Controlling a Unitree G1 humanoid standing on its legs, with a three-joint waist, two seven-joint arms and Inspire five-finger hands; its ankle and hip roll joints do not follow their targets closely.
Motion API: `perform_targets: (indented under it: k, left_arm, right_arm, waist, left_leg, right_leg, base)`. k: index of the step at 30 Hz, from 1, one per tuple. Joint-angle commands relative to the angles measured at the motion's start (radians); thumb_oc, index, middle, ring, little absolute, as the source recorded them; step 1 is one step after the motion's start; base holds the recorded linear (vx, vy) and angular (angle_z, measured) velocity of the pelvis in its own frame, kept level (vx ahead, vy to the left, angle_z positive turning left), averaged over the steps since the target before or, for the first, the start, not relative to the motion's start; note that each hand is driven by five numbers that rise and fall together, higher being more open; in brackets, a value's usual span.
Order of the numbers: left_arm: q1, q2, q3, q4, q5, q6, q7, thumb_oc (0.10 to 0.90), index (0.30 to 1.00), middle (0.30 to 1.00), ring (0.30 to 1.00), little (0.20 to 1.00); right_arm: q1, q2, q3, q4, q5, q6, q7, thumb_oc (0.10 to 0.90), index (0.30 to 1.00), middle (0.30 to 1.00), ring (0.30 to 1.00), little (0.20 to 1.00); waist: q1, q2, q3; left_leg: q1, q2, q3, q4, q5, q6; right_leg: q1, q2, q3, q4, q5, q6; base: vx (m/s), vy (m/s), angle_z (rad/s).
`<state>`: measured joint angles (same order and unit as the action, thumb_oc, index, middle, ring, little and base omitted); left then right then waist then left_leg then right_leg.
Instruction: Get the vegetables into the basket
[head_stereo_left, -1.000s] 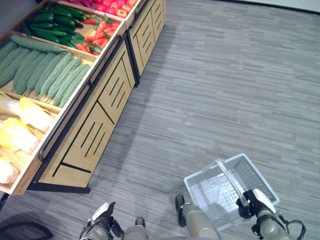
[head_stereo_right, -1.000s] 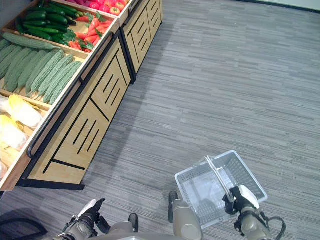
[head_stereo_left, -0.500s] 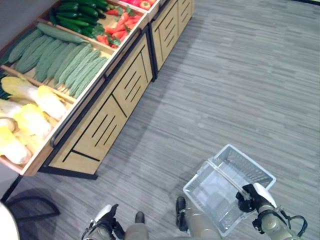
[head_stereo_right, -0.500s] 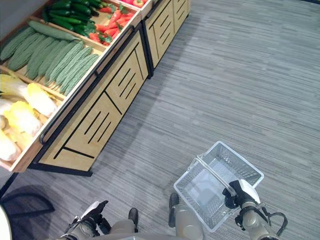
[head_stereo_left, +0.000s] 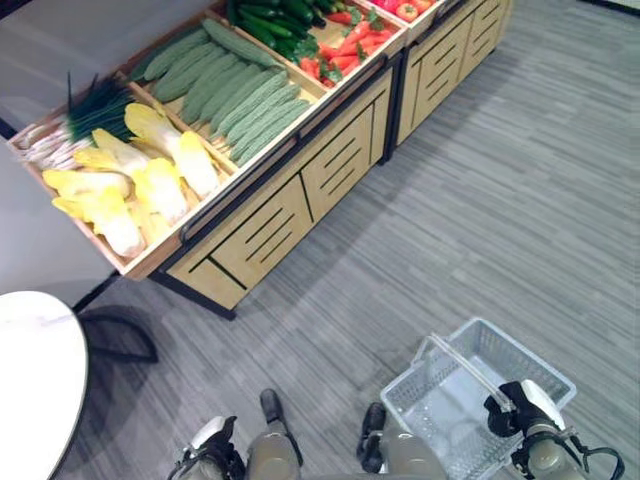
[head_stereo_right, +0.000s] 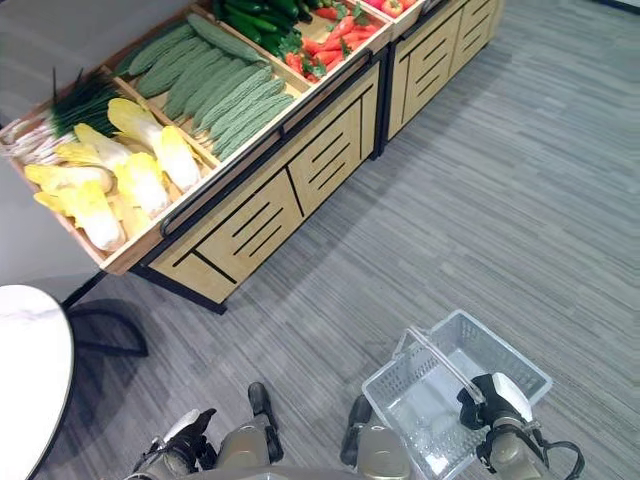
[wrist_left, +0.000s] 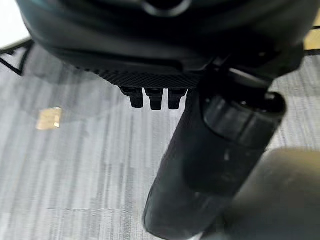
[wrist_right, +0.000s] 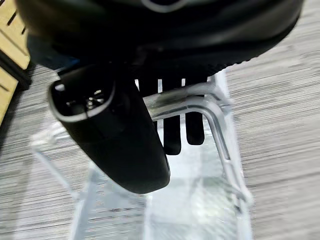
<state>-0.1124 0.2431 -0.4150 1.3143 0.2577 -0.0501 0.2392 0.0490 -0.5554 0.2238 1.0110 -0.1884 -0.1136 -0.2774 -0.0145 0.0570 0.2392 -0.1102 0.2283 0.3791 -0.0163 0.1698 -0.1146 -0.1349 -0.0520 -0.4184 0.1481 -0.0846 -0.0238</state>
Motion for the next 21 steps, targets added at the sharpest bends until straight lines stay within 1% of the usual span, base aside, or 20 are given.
perform_targets:
  k: [1,2,4,5,6,8,11,13,15,17,18,19,20,21]
  left_arm:
    - [-0.056,0.051,0.044,-0.005,-0.002,-0.012,0.039,0.9,1.0,1.0,1.0,1.0]
    - [-0.056,0.052,0.044,-0.005,-0.002,-0.012,0.039,0.9,1.0,1.0,1.0,1.0]
    - [-0.064,0.073,0.054,0.0,-0.007,-0.013,0.046,0.9,1.0,1.0,1.0,1.0]
    - [-0.064,0.074,0.055,0.0,-0.007,-0.013,0.046,0.9,1.0,1.0,1.0,1.0]
    - [-0.067,0.083,0.063,0.001,-0.015,-0.016,0.049,0.9,1.0,1.0,1.0,1.0]
    - [-0.069,0.09,0.067,0.004,-0.021,-0.017,0.053,0.9,1.0,1.0,1.0,1.0]
    - [-0.07,0.091,0.068,0.008,-0.025,-0.021,0.053,0.9,1.0,1.0,1.0,1.0]
    - [-0.069,0.091,0.069,0.007,-0.027,-0.022,0.052,0.9,1.0,1.0,1.0,1.0]
    - [-0.072,0.089,0.071,0.004,-0.041,-0.028,0.054,0.9,1.0,1.0,1.0,1.0]
    - [-0.072,0.089,0.071,0.005,-0.041,-0.028,0.054,0.9,1.0,1.0,1.0,1.0]
    - [-0.07,0.091,0.072,0.0,-0.049,-0.033,0.053,0.9,1.0,1.0,1.0,1.0]
    - [-0.07,0.091,0.071,0.001,-0.05,-0.034,0.053,0.9,1.0,1.0,1.0,1.0]
    - [-0.072,0.091,0.071,0.0,-0.055,-0.036,0.053,0.9,1.0,1.0,1.0,1.0]
    - [-0.076,0.092,0.071,0.002,-0.057,-0.037,0.053,0.9,1.0,1.0,1.0,1.0]
  right_arm:
    - [-0.012,-0.013,-0.02,-0.035,0.021,-0.035,-0.059,0.4,0.3,0.3,0.3,0.3]
    - [-0.014,-0.012,-0.02,-0.034,0.021,-0.036,-0.06,0.4,0.3,0.3,0.3,0.3]
    - [-0.061,0.014,0.008,-0.001,0.012,-0.037,-0.066,0.4,0.3,0.3,0.3,0.3]
    - [-0.062,0.015,0.009,0.0,0.012,-0.037,-0.066,0.4,0.3,0.3,0.3,0.3]
    - [-0.085,0.021,0.022,0.019,0.005,-0.037,-0.069,0.4,0.3,0.3,0.3,0.3]
    - [-0.1,0.029,0.028,0.038,0.005,-0.037,-0.074,0.4,0.3,0.3,0.3,0.3]
    - [-0.113,0.039,0.031,0.067,0.006,-0.036,-0.078,0.4,0.3,0.3,0.3,0.3]
    - [-0.115,0.04,0.032,0.075,0.005,-0.035,-0.077,0.4,0.3,0.3,0.3,0.3]
    - [-0.134,0.058,0.037,0.129,0.008,-0.03,-0.078,0.4,0.3,0.3,0.3,0.3]
    - [-0.135,0.058,0.038,0.13,0.008,-0.031,-0.078,0.4,0.3,0.3,0.3,0.3]
    - [-0.139,0.064,0.037,0.154,0.014,-0.03,-0.078,0.4,0.3,0.3,0.3,0.3]
    - [-0.142,0.067,0.036,0.171,0.018,-0.031,-0.075,0.4,0.3,0.3,0.3,0.3]
    - [-0.148,0.071,0.039,0.184,0.016,-0.032,-0.077,0.4,0.3,0.3,0.3,0.3]
    - [-0.154,0.072,0.039,0.2,0.017,-0.032,-0.076,0.4,0.3,0.3,0.3,0.3]
  waist:
    - [0.026,-0.075,-0.02]
    - [0.026,-0.076,-0.02]
    - [0.04,-0.113,-0.021]
    - [0.041,-0.114,-0.021]
    - [0.048,-0.127,-0.021]
    - [0.053,-0.14,-0.023]
    - [0.056,-0.153,-0.026]
    - [0.057,-0.156,-0.027]
    - [0.062,-0.164,-0.032]
    - [0.062,-0.164,-0.032]
    - [0.064,-0.159,-0.035]
    - [0.066,-0.155,-0.035]
    - [0.067,-0.151,-0.034]
    - [0.061,-0.146,-0.031]
  left_leg:
    - [-0.009,-0.058,0.037,0.016,-0.031,0.015]
    - [-0.01,-0.059,0.037,0.017,-0.031,0.015]
    - [-0.016,-0.091,0.054,0.028,-0.072,0.043]
    - [-0.016,-0.092,0.055,0.029,-0.073,0.043]
    - [-0.017,-0.106,0.06,0.033,-0.086,0.052]
    - [-0.017,-0.119,0.065,0.029,-0.092,0.06]
    - [-0.008,-0.137,0.07,0.006,-0.097,0.069]
    - [-0.006,-0.142,0.071,-0.001,-0.098,0.072]
    - [0.003,-0.166,0.07,-0.035,-0.101,0.085]
    - [0.003,-0.166,0.07,-0.036,-0.1,0.085]
    - [0.019,-0.179,0.052,-0.047,-0.13,0.09]
    - [0.023,-0.184,0.051,-0.05,-0.135,0.096]
    - [0.027,-0.187,0.05,-0.052,-0.14,0.099]
    - [0.023,-0.182,0.056,-0.046,-0.125,0.106]
  right_leg:
    - [0.089,-0.199,0.209,-0.058,0.123,0.177]
    - [0.089,-0.199,0.21,-0.058,0.123,0.178]
    - [0.073,-0.227,0.235,-0.057,0.181,0.204]
    - [0.072,-0.228,0.237,-0.057,0.181,0.205]
    - [0.063,-0.239,0.249,-0.052,0.218,0.216]
    - [0.054,-0.246,0.26,-0.048,0.25,0.225]
    - [0.047,-0.252,0.272,-0.05,0.291,0.236]
    - [0.046,-0.255,0.275,-0.051,0.303,0.24]
    - [0.034,-0.265,0.285,-0.043,0.358,0.259]
    - [0.034,-0.265,0.286,-0.042,0.358,0.259]
    - [0.041,-0.266,0.294,-0.003,0.335,0.27]
    - [0.035,-0.263,0.303,0.024,0.33,0.266]
    - [0.024,-0.254,0.32,0.049,0.328,0.263]
    - [0.002,-0.228,0.344,0.059,0.329,0.246]
  base:
    - [0.05,0.142,0.0]
    - [0.04,0.177,-0.1]
    - [0.07,0.222,-0.16]
    - [0.07,0.225,-0.08]
    - [0.05,0.162,-0.03]
    - [0.06,0.168,-0.03]
    - [0.05,0.11,-0.03]
    - [0.05,0.099,-0.05]
    - [0.07,0.149,-0.01]
    - [0.06,0.08,-0.03]
    - [0.1,0.144,-0.02]
    - [0.12,0.188,-0.01]
    - [-0.01,0.101,-0.03]
    - [0.02,0.08,-0.04]
